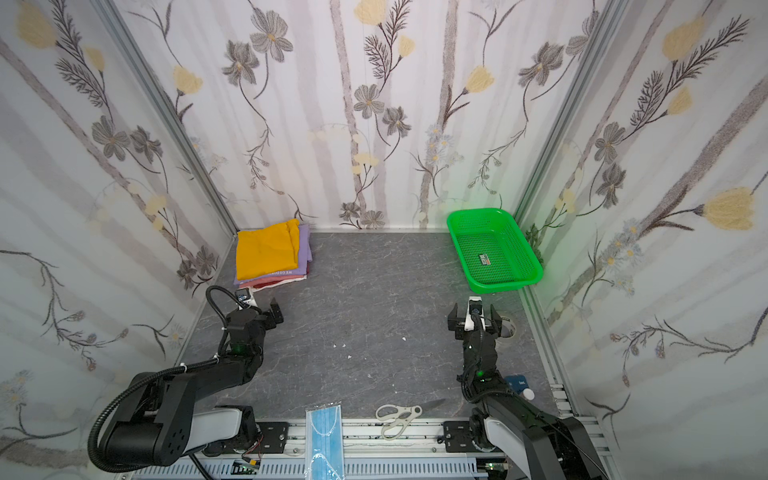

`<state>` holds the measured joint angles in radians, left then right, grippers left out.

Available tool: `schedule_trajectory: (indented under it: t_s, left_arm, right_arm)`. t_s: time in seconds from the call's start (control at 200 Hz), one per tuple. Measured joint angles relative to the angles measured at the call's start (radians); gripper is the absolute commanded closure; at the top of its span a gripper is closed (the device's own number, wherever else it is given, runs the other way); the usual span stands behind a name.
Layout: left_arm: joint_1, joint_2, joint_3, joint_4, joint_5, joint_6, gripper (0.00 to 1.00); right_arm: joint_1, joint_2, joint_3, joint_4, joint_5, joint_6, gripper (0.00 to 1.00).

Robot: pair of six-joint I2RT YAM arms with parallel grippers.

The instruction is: Fold and stack the t-shirts

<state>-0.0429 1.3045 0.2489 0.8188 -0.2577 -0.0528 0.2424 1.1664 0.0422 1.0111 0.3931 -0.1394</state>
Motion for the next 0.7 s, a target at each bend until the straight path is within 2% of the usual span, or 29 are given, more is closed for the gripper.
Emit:
schedule_trajectory:
  t_s: [0.175, 0.3, 0.365, 0.455, 0.61, 0.7]
  left_arm:
    - [0.077, 0.095, 0.049, 0.064, 0.179, 0.0, 0.0]
    - [0.104, 0.248, 0.031, 0.167, 0.274, -0.002, 0.0]
    - [0.105, 0.258, 0.043, 0.143, 0.327, 0.0, 0.0]
    - [0.108, 0.263, 0.099, 0.141, 0.339, 0.0, 0.0]
    - [0.098, 0.264, 0.115, 0.128, 0.351, 0.001, 0.0]
    - [0.082, 0.263, 0.132, 0.101, 0.347, 0.01, 0.0]
  right_arm:
    - [-0.082, 0.082, -0.014, 0.192, -0.043, 0.011, 0.0]
    - [-0.117, 0.102, 0.039, 0.198, -0.097, 0.037, 0.0]
    - [-0.136, 0.108, 0.048, 0.212, -0.131, 0.052, 0.0]
    - [-0.172, 0.152, 0.012, 0.291, -0.159, 0.093, 0.0]
    - [-0.185, 0.349, -0.034, 0.464, -0.189, 0.122, 0.0]
    - [-0.185, 0.335, -0.004, 0.456, -0.185, 0.136, 0.0]
